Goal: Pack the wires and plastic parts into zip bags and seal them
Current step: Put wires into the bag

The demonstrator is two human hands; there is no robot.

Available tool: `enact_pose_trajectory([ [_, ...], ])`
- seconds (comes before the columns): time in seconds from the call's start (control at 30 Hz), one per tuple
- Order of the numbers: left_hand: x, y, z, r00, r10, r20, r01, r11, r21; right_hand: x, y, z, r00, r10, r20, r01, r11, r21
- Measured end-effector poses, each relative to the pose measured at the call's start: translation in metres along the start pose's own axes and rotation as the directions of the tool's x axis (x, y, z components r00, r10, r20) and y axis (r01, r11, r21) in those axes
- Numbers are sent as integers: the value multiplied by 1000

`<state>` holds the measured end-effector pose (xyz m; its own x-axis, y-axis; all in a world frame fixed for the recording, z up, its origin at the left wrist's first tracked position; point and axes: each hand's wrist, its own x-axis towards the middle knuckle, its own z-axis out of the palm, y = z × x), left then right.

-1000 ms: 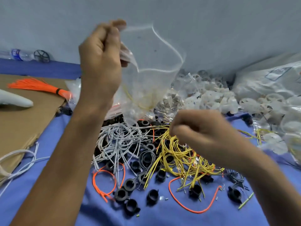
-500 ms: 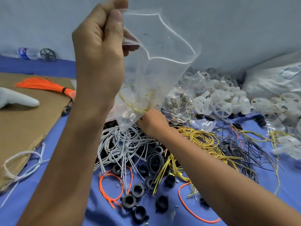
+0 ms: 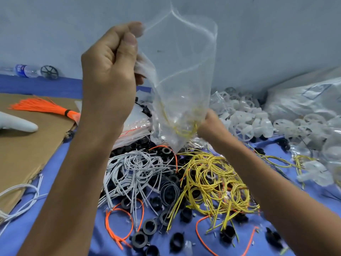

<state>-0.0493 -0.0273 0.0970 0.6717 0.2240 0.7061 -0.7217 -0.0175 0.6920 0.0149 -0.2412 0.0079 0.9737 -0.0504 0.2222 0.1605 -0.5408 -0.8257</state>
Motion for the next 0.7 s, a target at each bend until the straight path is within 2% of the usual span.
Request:
enact_pose_trajectory([
  [0.13,-4,2,6,992,-42,121,44,999,-20,-9,-5,-72,968,42,-249,2,985,174],
  [0.23,-14,0,17,951,-121,285,102,991,82,-27,-27,-122,934,-36,-355,124,965,230],
  [0.33,-24,-2,28,900,-187,394,118,974,192,-53,-66,-153,906,-146,-396,294,892,344],
  [0.5,-33,-4,35,844,-268,465,127,942,312,-90,-131,-162,904,-274,-328,424,672,607],
  [0.57,-34,-7,37,835,-288,468,151,939,308,-100,-142,-147,900,-325,-290,435,636,637],
  [0.63,-35,-8,38,835,-300,461,180,941,287,-107,-139,-127,902,-358,-241,428,670,607],
  [0.67,-35,-8,39,837,-304,455,194,942,273,-110,-134,-118,904,-380,-197,425,738,523],
  [0.7,-34,-9,38,839,-312,447,209,941,265,-113,-127,-111,907,-401,-128,419,833,363],
])
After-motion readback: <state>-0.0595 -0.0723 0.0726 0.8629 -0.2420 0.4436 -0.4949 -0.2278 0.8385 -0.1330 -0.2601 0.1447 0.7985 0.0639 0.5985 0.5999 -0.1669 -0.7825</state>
